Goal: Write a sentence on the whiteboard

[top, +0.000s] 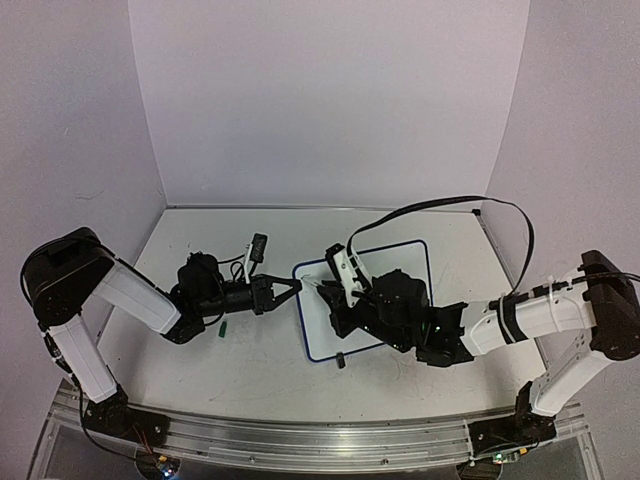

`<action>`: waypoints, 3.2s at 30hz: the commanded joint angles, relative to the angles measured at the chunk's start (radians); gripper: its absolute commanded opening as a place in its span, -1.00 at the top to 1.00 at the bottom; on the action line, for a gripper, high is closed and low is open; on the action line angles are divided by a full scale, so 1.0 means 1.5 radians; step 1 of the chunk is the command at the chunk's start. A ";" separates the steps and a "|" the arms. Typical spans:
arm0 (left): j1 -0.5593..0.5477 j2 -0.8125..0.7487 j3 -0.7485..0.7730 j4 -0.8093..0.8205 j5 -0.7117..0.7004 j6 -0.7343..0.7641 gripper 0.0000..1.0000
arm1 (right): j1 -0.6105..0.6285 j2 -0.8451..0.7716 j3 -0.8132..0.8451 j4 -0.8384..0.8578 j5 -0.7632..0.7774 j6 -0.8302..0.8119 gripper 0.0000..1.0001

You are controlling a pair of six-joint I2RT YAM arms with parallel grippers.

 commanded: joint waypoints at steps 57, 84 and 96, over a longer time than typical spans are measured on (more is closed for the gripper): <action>-0.006 -0.014 -0.004 0.020 0.015 -0.015 1.00 | 0.000 -0.043 -0.059 -0.053 0.032 0.044 1.00; -0.005 -0.016 -0.006 0.018 0.023 -0.015 1.00 | 0.004 -0.002 -0.035 -0.047 -0.005 0.046 1.00; -0.005 -0.020 -0.010 0.018 0.023 -0.014 1.00 | 0.004 0.018 -0.008 -0.039 0.011 0.041 1.00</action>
